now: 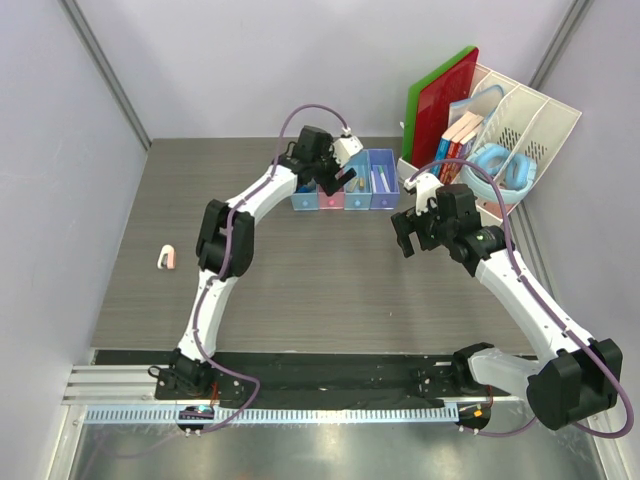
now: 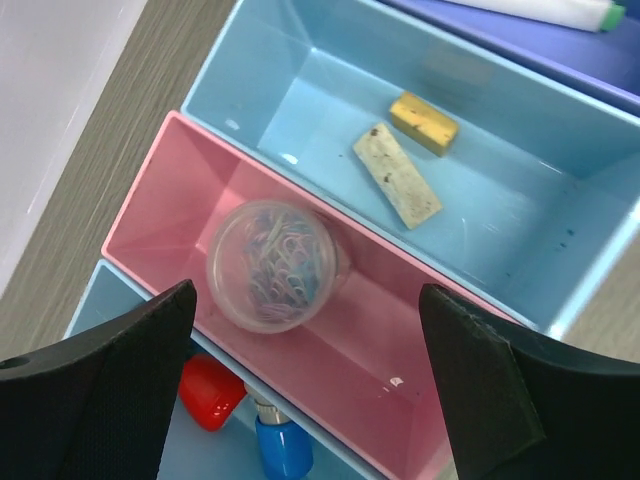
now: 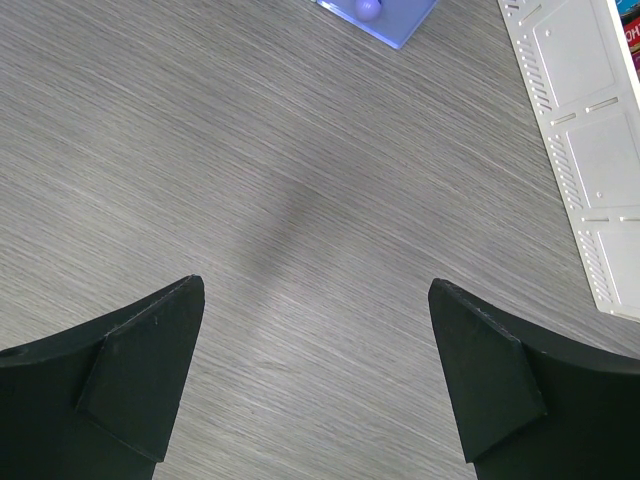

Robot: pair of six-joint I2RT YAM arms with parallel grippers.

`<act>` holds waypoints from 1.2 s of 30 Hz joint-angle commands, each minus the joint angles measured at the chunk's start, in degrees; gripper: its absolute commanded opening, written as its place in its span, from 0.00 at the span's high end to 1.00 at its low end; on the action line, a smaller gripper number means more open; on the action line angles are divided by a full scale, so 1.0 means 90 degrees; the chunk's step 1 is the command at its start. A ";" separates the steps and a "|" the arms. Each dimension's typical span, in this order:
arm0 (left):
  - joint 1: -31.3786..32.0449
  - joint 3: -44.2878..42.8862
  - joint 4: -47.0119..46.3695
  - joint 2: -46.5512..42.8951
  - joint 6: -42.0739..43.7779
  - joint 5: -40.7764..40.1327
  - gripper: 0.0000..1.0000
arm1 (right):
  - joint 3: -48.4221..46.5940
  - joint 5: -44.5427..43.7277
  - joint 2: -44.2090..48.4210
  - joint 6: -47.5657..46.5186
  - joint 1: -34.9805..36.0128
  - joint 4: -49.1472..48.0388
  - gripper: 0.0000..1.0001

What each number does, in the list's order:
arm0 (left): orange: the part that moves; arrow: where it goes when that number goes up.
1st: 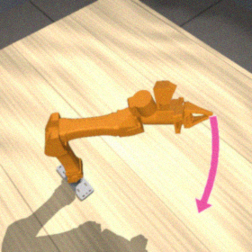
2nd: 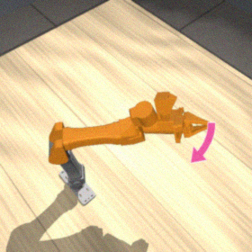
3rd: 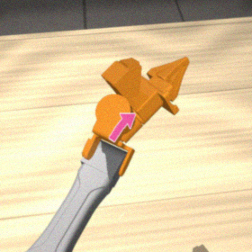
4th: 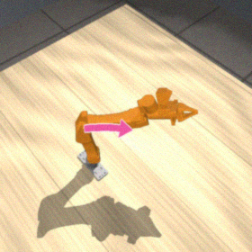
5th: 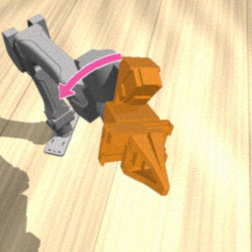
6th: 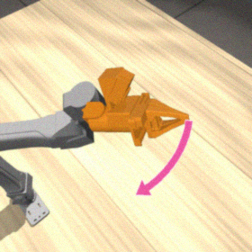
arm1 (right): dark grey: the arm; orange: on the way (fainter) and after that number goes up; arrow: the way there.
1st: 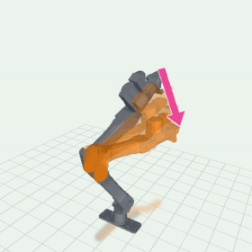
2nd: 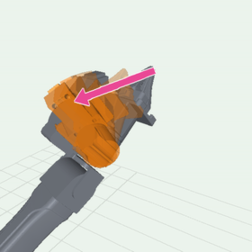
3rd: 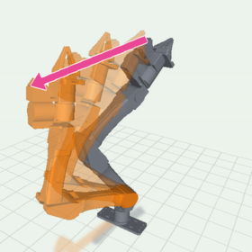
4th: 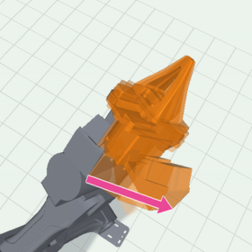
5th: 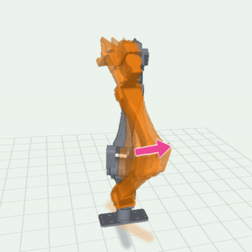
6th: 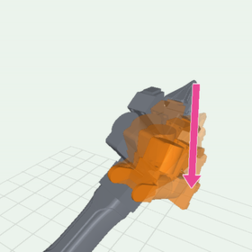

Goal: Sort the stationery into containers
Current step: Place the stationery in the storage box.

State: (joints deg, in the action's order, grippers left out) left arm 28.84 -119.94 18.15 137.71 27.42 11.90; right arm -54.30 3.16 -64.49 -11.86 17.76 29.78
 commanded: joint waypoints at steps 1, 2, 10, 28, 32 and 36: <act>0.0096 0.0085 0.0580 -0.0486 0.0576 0.0543 0.09 | -0.0021 0.0088 0.0085 0.0058 -0.0020 -0.0155 0.00; 0.0096 0.0017 0.0745 -0.0487 0.0712 0.0562 0.09 | -0.0021 0.0098 0.0076 0.0067 -0.0020 -0.0155 0.01; 0.0087 -0.0451 0.1117 -0.0087 0.1455 0.0114 0.12 | -0.0011 0.0127 0.0075 0.0087 -0.0020 -0.0164 0.00; 0.0087 -0.0043 -0.0755 0.0207 0.1319 -0.1195 0.20 | 0.0038 0.0118 -0.0041 0.0058 -0.0030 -0.0242 0.00; 0.0087 0.0035 -0.0904 0.0080 0.0997 -0.1245 0.22 | -0.0001 0.0128 -0.0139 0.0019 -0.0020 -0.0252 0.00; 0.0087 0.0250 -0.0602 -0.0242 0.0753 -0.0923 0.22 | -0.0089 0.0128 -0.0285 -0.0069 -0.0020 -0.0281 0.00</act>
State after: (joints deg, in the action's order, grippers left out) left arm 29.23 -119.50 12.78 140.42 37.76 1.61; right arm -53.95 3.77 -66.04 -11.90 17.76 29.54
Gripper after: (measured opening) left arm 0.780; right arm 0.996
